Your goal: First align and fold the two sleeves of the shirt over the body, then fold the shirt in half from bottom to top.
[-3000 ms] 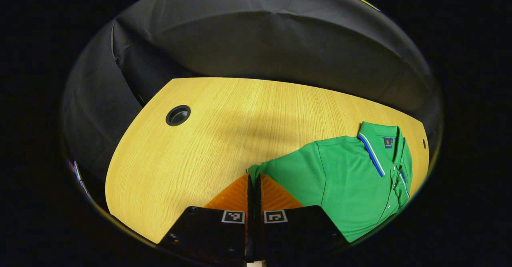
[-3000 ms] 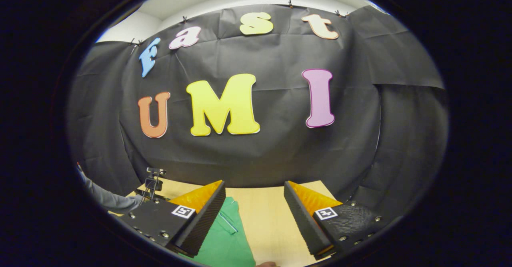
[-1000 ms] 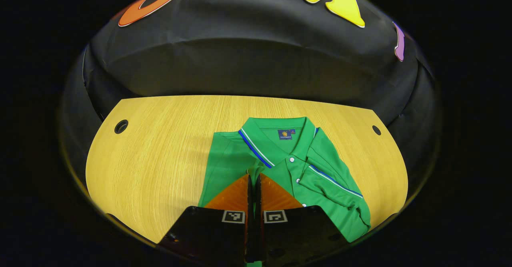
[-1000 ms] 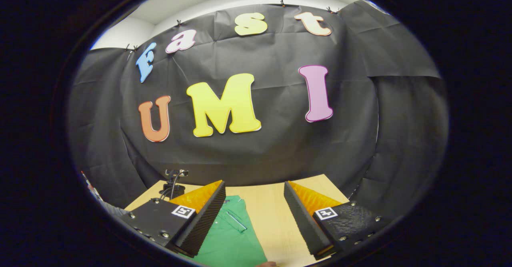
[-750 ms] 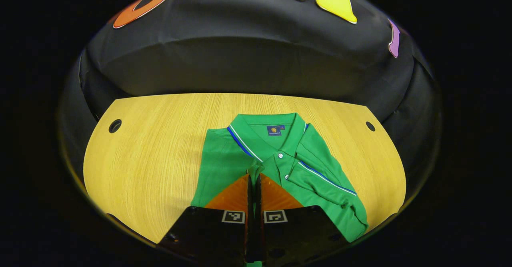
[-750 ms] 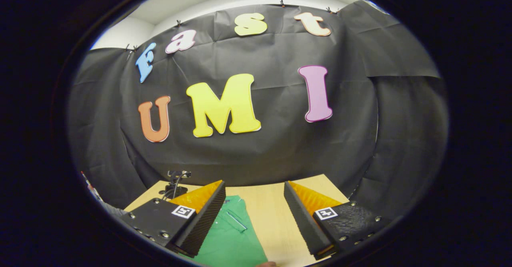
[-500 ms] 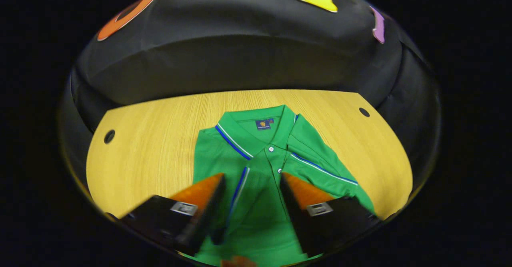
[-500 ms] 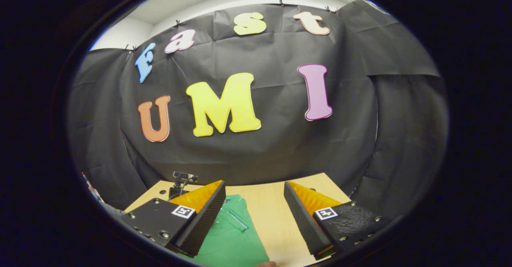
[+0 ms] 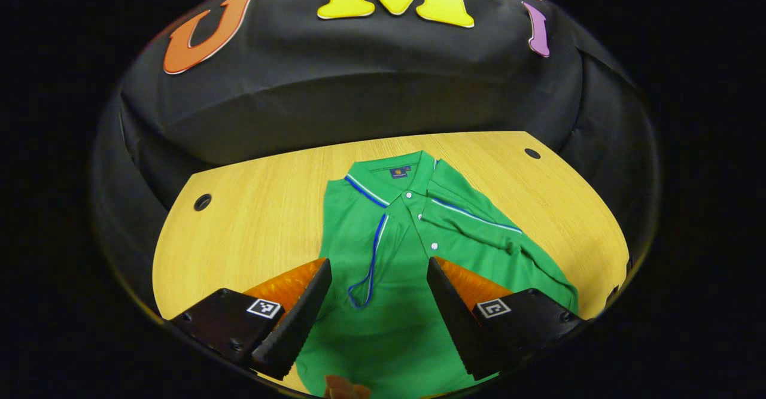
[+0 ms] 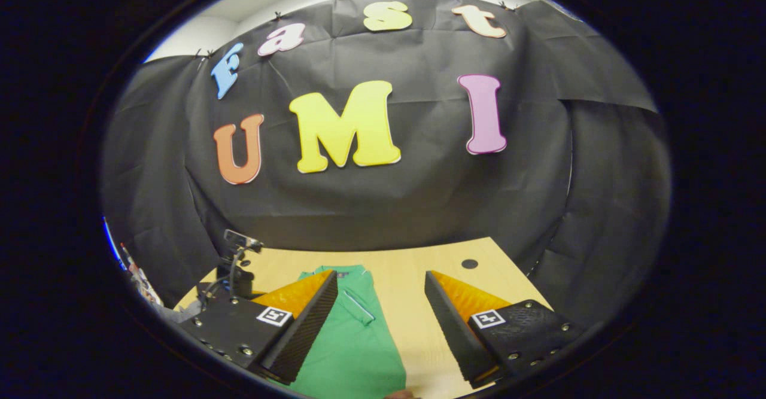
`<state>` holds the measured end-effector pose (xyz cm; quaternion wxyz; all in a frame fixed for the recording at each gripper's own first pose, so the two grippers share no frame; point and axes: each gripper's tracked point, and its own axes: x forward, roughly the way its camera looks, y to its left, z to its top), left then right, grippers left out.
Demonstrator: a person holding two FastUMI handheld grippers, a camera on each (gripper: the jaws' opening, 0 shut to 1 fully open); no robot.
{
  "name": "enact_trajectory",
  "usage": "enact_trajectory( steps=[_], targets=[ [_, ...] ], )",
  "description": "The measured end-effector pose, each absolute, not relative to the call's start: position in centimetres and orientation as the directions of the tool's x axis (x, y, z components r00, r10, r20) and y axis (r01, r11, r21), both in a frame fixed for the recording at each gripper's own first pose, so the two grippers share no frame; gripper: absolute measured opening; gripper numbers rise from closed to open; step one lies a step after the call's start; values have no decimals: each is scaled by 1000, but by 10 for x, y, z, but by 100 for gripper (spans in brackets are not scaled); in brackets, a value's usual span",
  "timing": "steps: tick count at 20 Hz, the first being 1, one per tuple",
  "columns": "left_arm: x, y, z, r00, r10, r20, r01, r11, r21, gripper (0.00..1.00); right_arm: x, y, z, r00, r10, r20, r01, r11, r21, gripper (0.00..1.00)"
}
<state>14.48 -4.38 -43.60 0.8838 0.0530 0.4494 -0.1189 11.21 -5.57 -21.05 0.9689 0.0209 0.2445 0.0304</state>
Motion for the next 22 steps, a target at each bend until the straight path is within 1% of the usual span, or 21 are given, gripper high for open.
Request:
enact_trajectory(
  steps=[5,10,12,16,20,22],
  targets=[
    [80,-1,-385,636,-112,-764,185,983,10,100,74,-37,-224,858,101,-504,-84,995,57,93],
    [20,13,-329,713,-120,-691,157,988,-10,100,28,-28,-237,838,113,-533,-111,993,36,93],
    [-8,13,-314,727,-125,-675,155,988,-16,100,7,-28,-249,822,110,-559,-115,993,28,93],
    [-61,16,-329,689,-114,-715,135,990,-28,100,-37,-34,-282,776,86,-625,-101,995,11,93],
    [-105,25,-367,604,-104,-790,105,993,-51,100,-82,-38,-333,688,74,-722,-114,993,-7,93],
    [-126,35,-385,559,-77,-825,101,995,-24,100,-104,-39,-355,649,68,-757,-119,993,-14,93]
  ],
)
